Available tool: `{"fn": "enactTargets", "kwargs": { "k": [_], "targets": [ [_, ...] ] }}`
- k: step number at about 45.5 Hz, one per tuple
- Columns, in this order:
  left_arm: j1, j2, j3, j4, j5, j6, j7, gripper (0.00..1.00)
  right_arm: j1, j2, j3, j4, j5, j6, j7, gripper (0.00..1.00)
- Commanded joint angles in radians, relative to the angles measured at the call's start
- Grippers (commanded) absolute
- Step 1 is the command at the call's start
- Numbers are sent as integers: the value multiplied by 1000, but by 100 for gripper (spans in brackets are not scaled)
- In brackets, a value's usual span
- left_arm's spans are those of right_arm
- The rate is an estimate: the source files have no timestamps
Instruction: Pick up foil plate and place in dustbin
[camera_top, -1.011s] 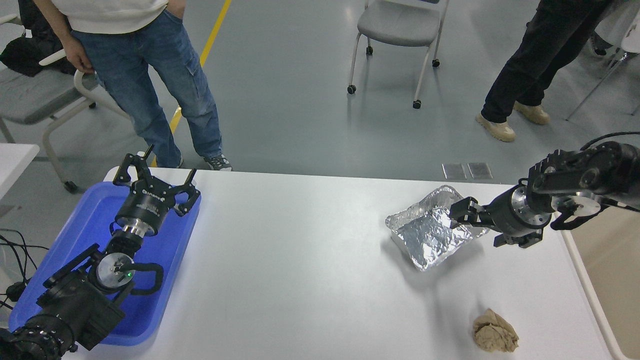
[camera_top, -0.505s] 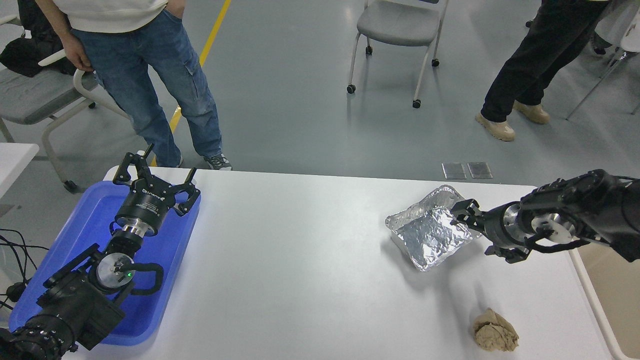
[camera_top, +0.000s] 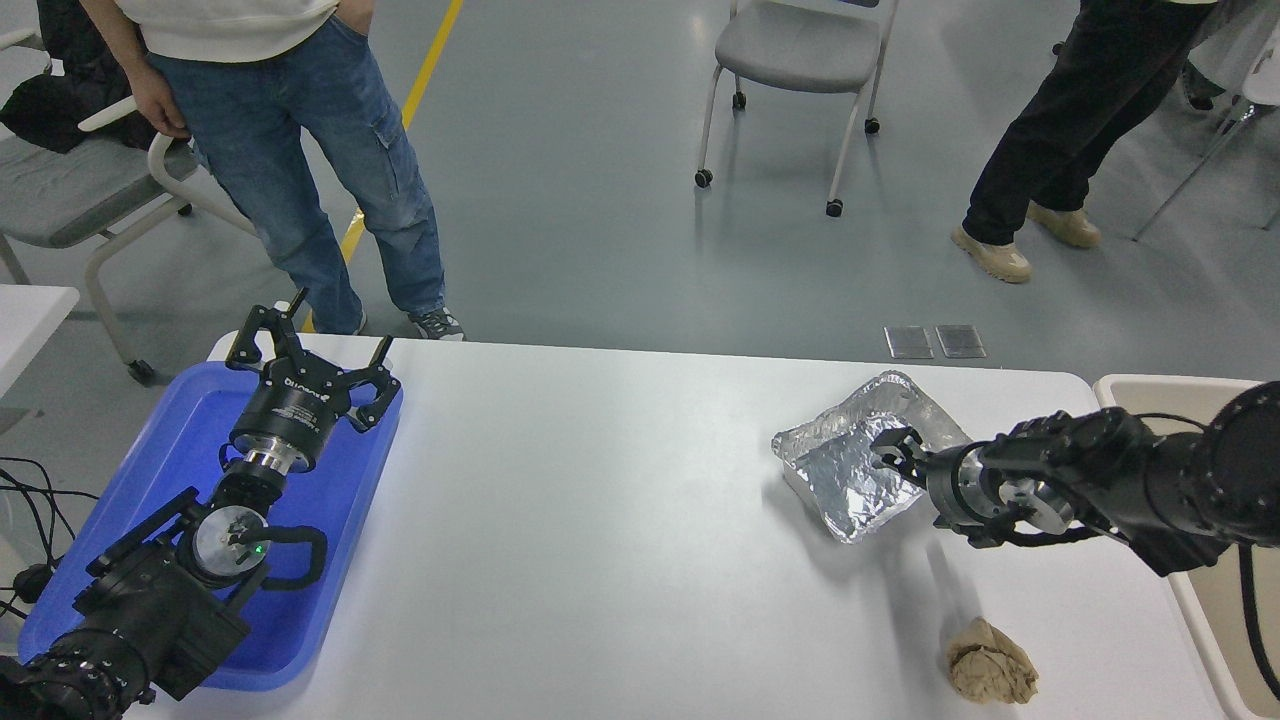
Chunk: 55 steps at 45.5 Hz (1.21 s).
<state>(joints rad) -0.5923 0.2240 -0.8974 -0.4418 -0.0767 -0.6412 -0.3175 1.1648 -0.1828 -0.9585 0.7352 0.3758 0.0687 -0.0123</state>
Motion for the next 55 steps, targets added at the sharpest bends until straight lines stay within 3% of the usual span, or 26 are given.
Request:
{"fn": "enactTargets", "kwargs": {
  "k": [1,3,10,14,19,43,47,55],
  "targets": [
    [-1,0,0,0,0,0,0,100,-59,22,76,-40,-54,-76,0,90],
    [-1,0,0,0,0,0,0,100,-66,22,90,-40,-54,-84,0,86],
    [-1,0,0,0,0,0,0,100,-71,20,103,-36,-49,-87,-2,50],
    [-1,0,0,0,0,0,0,100,-67,17,103,-25,-52,-72,-2,22],
    [-1,0,0,0,0,0,0,100,-65,13,116,-13,-51,-70,-2,0],
    [-1,0,0,0,0,-1,0,100,27,-69,109,148,-77,-41,0,0],
    [-1,0,0,0,0,0,0,100,113,-116,93,266,-138,-38,2,0],
    [-1,0,0,0,0,0,0,100,363,-245,26,558,-400,31,8,0]
  ]
}}
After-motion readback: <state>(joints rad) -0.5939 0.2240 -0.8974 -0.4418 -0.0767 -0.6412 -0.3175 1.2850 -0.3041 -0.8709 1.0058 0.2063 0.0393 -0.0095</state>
